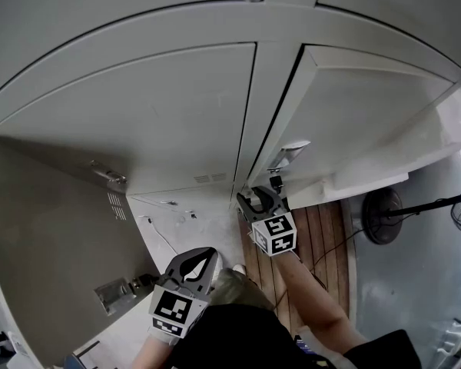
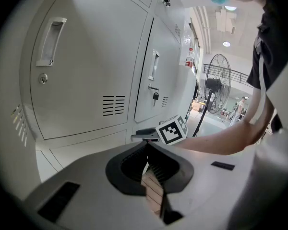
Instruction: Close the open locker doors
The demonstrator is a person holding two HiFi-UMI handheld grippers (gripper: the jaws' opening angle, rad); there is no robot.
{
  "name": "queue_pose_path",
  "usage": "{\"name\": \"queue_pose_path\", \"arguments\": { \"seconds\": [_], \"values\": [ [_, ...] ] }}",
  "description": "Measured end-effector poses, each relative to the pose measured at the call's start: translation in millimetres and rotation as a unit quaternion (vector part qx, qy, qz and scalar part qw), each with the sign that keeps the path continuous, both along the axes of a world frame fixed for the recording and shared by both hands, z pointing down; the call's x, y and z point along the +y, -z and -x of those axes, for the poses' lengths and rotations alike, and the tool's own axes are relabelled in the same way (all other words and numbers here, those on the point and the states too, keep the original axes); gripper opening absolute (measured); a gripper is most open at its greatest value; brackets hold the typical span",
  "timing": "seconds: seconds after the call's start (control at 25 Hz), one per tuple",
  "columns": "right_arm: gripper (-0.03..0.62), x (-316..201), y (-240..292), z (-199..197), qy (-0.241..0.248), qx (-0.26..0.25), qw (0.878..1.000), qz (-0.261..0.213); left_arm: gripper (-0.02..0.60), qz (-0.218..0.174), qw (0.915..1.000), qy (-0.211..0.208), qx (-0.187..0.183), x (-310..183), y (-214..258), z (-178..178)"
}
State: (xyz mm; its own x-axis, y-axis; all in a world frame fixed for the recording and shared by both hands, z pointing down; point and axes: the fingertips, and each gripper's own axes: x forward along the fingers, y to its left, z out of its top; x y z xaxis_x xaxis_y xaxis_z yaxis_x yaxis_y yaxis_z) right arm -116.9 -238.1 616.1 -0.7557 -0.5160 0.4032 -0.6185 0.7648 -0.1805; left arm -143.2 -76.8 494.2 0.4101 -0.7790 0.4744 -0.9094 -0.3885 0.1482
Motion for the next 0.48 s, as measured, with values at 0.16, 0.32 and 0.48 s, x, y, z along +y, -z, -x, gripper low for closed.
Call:
{"name": "queue_pose_path", "arguments": {
  "seconds": [0.16, 0.32, 0.48],
  "values": [
    [0.187, 3.4, 3.3, -1.8, 0.003, -0.002, 1.0, -0.001, 0.006, -0.006, 1.0, -0.001, -0.002, 1.8, -1.1, -1.8],
    [0.187, 9.0, 7.5, -7.2, 0.004, -0.005, 1.0, -0.001, 0.006, -0.006, 1.0, 0.0, 0.001, 2.6, 1.0, -5.0],
    [0.184, 13.9, 13.1, -17.7, 0.002, -0.009, 1.0, -0.002, 0.006, -0.002, 1.0, -0.003, 0.001, 4.1, -0.9, -9.6]
  ]
}}
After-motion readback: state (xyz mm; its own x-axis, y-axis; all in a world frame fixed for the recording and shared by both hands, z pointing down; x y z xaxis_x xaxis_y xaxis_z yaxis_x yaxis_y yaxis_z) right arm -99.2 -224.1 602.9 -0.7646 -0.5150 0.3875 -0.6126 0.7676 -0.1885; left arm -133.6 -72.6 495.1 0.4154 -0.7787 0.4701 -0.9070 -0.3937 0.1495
